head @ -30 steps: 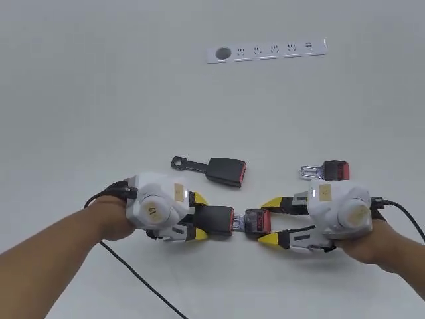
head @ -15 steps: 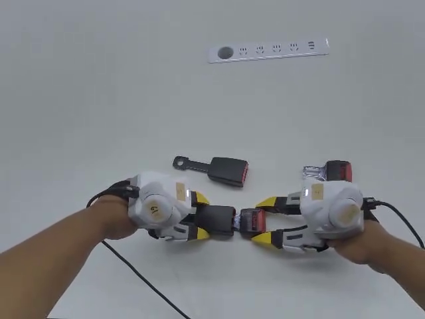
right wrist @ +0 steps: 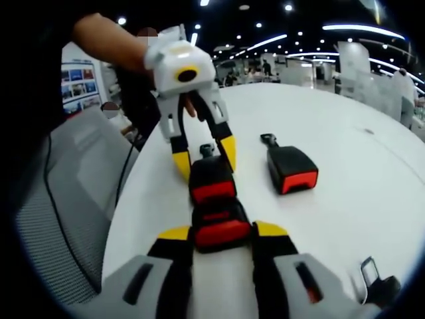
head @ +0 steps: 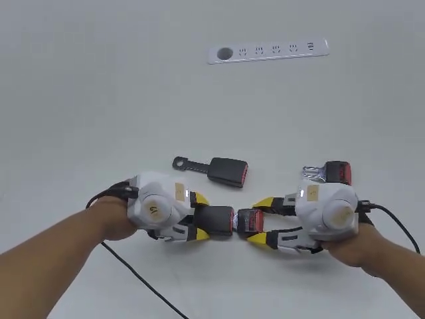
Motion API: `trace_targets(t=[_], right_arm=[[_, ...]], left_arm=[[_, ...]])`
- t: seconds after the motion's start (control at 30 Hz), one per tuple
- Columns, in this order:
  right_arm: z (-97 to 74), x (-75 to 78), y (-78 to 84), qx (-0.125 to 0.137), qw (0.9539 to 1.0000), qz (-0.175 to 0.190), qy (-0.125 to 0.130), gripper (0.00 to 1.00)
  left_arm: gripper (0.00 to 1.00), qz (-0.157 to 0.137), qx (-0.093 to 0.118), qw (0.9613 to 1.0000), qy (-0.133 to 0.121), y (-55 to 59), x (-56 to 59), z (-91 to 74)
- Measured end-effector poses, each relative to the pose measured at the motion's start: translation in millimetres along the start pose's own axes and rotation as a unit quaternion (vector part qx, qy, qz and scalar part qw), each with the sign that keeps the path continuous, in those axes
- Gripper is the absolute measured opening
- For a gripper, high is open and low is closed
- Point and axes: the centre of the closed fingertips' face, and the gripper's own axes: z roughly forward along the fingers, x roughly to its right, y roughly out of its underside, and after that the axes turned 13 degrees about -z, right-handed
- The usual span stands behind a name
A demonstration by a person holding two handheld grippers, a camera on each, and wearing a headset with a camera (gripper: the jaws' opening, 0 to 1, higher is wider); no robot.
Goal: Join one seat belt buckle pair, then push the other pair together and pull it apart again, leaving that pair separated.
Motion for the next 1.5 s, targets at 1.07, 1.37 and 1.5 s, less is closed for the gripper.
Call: trace_targets(t=[1.07,1.37,1.5], right_arm=[[-1.5,1.3,5.2,-0.022,0.9990,-0.039,-0.002,0.33],[-2.0,1.6,4.7,-0.014,0.9995,-0.029,0.003,0.33],[-3.7,1.7,5.0,-0.001,0.9999,-0.009,0.006,0.33]], left_arm=[[0.34,0.003,0.034,0.9993,0.012,0.4,-0.7,-3.4],[0.33,0.003,0.039,0.9991,0.017,0.7,-1.2,-3.9],[0.33,0.001,0.041,0.9990,0.019,0.3,-1.0,-3.9]])
